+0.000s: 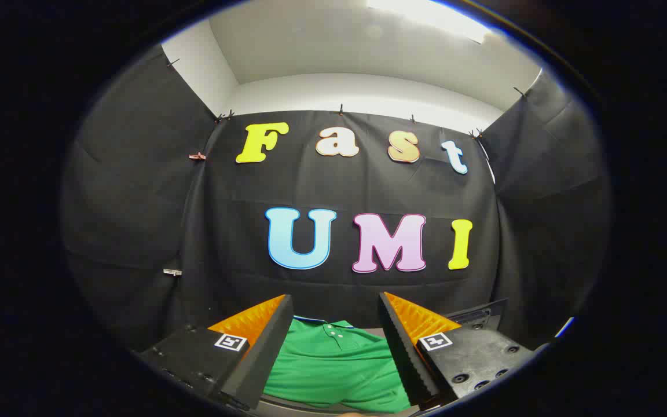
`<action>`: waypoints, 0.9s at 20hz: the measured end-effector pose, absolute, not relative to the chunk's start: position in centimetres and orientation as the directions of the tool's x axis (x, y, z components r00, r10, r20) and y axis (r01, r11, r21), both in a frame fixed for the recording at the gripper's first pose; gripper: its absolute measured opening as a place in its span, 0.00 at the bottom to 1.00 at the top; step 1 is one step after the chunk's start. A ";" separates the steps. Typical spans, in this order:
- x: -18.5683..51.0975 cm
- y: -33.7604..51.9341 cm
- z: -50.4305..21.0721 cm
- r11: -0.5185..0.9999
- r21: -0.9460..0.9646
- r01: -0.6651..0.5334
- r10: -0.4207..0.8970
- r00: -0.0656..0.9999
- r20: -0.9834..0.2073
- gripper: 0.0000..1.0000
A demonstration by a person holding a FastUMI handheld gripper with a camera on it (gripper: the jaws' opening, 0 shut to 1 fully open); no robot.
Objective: Put the clothes into the washing machine and then close the washing machine lid.
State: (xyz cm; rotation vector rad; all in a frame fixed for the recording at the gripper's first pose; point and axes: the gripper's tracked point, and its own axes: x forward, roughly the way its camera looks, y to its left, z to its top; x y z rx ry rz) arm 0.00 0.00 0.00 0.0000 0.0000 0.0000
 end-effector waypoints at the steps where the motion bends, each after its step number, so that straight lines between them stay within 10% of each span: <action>1: -0.1 0.1 0.2 1.000 0.000 -0.005 0.005 1.000 0.003 0.92; 18: 0.4 -0.9 -0.2 1.000 -0.004 0.012 -0.012 0.999 -0.039 0.92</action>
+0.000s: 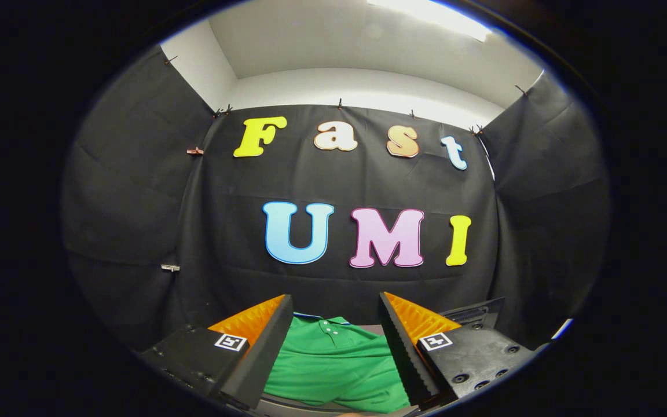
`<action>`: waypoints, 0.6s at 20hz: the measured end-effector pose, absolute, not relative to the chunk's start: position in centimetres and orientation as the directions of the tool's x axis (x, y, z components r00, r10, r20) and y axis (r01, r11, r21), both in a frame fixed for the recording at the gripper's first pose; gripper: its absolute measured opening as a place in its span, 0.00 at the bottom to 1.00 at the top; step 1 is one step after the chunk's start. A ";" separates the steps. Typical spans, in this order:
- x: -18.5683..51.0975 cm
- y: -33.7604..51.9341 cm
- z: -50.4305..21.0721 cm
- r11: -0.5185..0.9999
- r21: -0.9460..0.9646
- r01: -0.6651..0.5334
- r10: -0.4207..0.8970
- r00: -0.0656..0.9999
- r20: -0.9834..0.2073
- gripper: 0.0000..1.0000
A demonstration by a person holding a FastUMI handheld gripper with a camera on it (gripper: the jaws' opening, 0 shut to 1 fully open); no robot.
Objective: Put the clothes into the washing machine and then close the washing machine lid.
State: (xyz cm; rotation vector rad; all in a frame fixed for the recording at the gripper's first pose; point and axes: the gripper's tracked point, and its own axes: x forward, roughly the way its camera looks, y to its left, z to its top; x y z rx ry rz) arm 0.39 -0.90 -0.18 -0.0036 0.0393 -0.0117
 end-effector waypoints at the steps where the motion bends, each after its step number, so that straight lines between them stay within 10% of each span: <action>1: 0.5 -0.9 -0.1 1.000 -0.004 0.013 -0.014 0.999 -0.040 0.92; 12: 1.4 -1.6 -0.6 1.000 -0.024 0.018 -0.019 0.997 -0.069 0.92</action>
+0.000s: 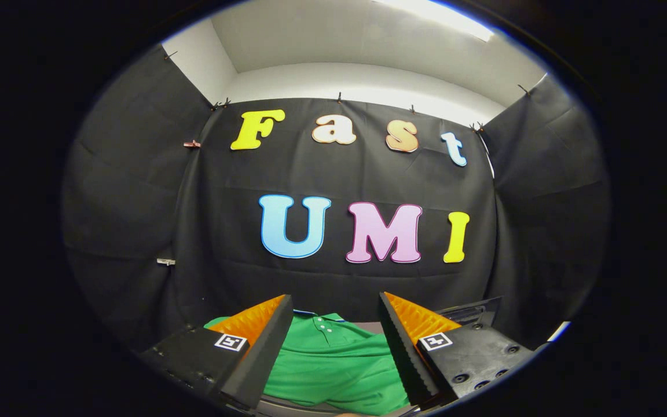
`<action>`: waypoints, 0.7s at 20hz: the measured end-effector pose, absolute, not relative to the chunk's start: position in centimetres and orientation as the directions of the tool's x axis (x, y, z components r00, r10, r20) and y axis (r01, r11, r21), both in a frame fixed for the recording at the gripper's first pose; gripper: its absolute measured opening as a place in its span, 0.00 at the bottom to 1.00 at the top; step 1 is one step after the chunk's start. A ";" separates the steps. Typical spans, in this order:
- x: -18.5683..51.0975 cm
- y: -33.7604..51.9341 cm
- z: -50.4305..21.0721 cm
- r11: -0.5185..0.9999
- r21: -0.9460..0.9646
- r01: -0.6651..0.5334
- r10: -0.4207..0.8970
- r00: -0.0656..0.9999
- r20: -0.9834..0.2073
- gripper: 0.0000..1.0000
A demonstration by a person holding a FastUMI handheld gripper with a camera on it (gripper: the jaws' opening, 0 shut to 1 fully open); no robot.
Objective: Put the clothes into the washing machine and then close the washing machine lid.
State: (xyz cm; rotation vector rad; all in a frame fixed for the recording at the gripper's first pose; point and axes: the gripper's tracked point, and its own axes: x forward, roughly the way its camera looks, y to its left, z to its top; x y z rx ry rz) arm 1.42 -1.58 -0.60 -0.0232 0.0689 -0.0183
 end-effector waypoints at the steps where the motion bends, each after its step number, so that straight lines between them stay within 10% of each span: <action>1: 1.6 -1.3 -0.5 1.000 -0.028 0.010 -0.012 0.998 -0.069 0.92; 14: 5.4 -0.6 -5.2 1.000 0.002 -0.023 0.022 0.947 -0.321 0.92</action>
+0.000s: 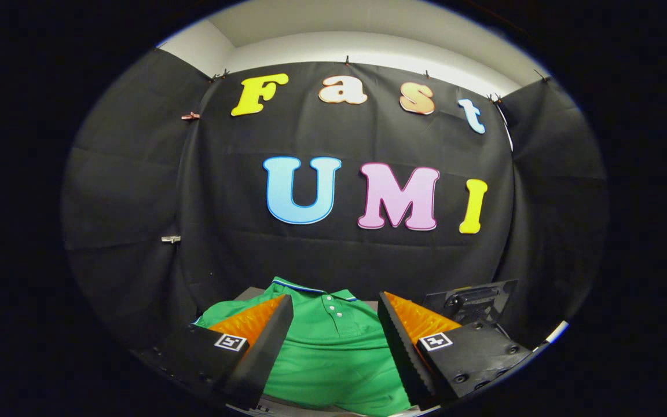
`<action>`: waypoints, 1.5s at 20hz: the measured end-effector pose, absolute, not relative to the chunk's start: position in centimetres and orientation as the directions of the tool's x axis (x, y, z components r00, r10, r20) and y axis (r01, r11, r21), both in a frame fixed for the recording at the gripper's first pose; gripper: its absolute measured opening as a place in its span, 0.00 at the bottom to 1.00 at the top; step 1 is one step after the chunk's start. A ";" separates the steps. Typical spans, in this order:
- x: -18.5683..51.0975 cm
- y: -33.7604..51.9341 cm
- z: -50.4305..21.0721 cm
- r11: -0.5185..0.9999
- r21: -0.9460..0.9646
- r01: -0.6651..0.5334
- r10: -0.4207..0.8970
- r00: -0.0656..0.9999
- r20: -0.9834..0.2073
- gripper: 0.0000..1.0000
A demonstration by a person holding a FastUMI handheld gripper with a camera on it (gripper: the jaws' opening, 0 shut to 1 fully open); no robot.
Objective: Put the clothes into the washing machine and then close the washing machine lid.
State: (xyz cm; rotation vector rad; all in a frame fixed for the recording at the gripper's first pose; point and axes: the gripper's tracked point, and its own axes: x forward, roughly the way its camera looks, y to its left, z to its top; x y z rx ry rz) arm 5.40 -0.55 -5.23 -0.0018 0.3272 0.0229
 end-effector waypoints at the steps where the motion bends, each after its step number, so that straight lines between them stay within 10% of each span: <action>1: 6.0 -0.4 -6.1 0.999 -0.012 -0.034 0.027 0.937 -0.349 0.92; 14: 9.6 -0.6 -21.3 1.000 0.022 -0.006 0.021 0.590 -0.807 0.90; 19: 10.1 -1.2 -21.6 0.998 0.058 -0.025 0.061 0.597 -0.800 0.91; 21: 9.9 -1.7 -21.6 0.997 0.063 -0.041 0.075 0.597 -0.799 0.83; 24: 9.9 -1.4 -21.8 0.994 0.090 -0.055 0.106 0.555 -0.825 0.34; 30: 9.8 -1.8 -21.2 0.993 0.072 -0.097 0.113 0.534 -0.838 0.09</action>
